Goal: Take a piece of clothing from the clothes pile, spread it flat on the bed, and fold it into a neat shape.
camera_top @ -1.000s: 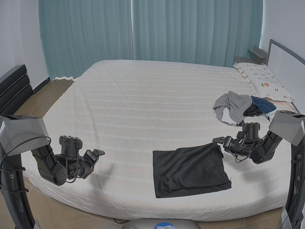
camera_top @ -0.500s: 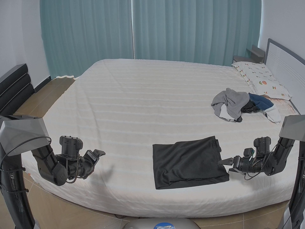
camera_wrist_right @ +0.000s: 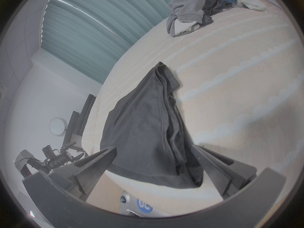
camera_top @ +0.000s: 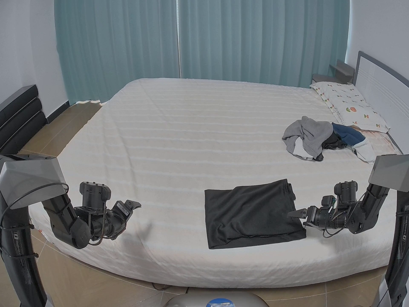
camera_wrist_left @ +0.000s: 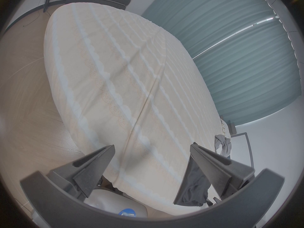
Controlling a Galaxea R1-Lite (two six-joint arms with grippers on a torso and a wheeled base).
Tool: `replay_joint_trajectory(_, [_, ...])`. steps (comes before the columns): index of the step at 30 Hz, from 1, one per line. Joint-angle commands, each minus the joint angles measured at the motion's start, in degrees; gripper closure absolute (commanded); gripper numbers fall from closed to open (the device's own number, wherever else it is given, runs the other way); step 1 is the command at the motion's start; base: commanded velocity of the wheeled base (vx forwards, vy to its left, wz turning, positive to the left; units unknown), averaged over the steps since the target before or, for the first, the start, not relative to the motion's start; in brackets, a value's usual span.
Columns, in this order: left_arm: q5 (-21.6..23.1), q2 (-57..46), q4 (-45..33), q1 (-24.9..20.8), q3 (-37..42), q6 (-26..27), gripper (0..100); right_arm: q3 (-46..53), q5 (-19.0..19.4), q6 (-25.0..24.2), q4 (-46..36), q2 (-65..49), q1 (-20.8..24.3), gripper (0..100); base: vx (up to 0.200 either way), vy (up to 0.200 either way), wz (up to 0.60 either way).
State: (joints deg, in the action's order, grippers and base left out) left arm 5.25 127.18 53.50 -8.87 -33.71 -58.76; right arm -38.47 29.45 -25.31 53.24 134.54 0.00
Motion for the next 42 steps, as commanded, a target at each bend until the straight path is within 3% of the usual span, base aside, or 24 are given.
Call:
replay_joint_trajectory(1, [0.02, 0.08, 0.02, 0.0, -0.04, -0.04, 0, -1.43, -0.62, -0.18, 0.03, 1.7, 0.79, 0, 0.0, 0.0, 0.0])
replay_joint_trajectory(2, [0.02, 0.17, 0.02, 0.0, -0.04, -0.04, 0, -1.52, -0.98, -0.09, 0.03, 1.78, 0.88, 0, 0.0, 0.0, 0.0])
replay_joint_trajectory(3, [0.02, 0.08, 0.02, 0.0, -0.04, -0.04, 0, -1.34, -1.15, 0.08, 0.11, 1.87, 0.88, 100, 0.0, 0.0, 0.0])
replay_joint_trajectory(16, [0.02, 0.08, 0.02, 0.0, 0.04, -0.04, 0, 1.65, -1.24, 1.31, -0.15, 0.2, -2.11, 100, 0.0, 0.0, 0.0])
replay_joint_trajectory(25, [0.02, 0.08, 0.02, 0.0, 0.13, -0.04, 0, 5.78, 0.87, 4.21, -0.15, -2.17, -5.1, 100, 0.0, 0.0, 0.0])
replay_joint_trajectory(42, [0.02, 0.08, 0.02, 0.0, 0.04, -0.04, 0, 7.89, 1.13, 8.17, -0.59, -2.0, -6.33, 100, 0.0, 0.0, 0.0])
